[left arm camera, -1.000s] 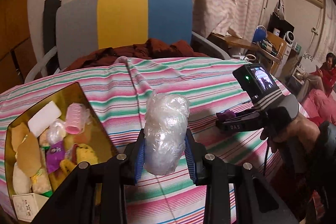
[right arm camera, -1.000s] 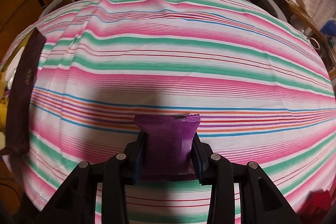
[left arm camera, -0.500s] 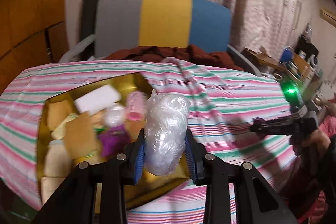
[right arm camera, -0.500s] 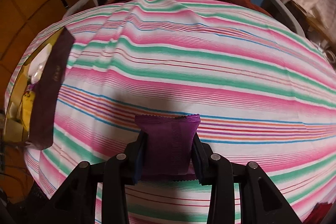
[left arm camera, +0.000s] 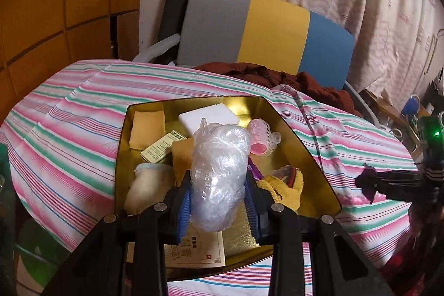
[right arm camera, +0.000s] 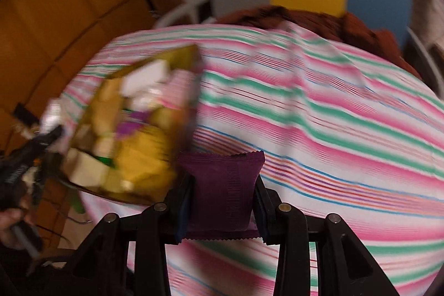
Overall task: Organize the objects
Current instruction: 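Lower the packet and bag into the gold tray and open both grippers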
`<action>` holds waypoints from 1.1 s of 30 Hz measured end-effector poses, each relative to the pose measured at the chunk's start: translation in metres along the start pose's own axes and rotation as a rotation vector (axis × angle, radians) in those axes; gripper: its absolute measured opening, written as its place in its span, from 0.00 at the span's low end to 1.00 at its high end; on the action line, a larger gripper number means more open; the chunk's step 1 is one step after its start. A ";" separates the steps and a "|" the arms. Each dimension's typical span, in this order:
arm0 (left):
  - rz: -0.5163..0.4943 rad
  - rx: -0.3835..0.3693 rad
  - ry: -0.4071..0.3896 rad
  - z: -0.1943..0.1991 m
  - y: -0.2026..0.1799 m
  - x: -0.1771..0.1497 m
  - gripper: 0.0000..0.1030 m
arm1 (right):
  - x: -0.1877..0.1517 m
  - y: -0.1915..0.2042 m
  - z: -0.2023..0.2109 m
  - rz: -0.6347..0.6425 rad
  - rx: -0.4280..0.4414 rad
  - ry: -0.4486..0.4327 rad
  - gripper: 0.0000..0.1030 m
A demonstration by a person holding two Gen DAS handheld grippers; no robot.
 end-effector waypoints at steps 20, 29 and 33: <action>-0.036 -0.035 0.066 -0.029 -0.030 -0.022 0.38 | -0.014 0.079 -0.056 0.068 0.063 0.061 0.49; -0.071 -0.002 0.053 -0.028 -0.029 -0.020 0.51 | -0.010 0.072 -0.056 0.073 0.022 0.035 0.59; -0.069 0.009 0.048 -0.027 -0.026 -0.018 0.60 | -0.008 0.068 -0.050 0.052 0.015 0.012 0.66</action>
Point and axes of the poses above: each gripper's, at about its wrist camera, not at the fingertips, and z roughly against the way its jaws point, y to its left, x to its top, the point moved 9 cm from there along -z, roughly the way its jaws point, and after that the axes turned 12 degrees about -y, right-handed, at the moved point
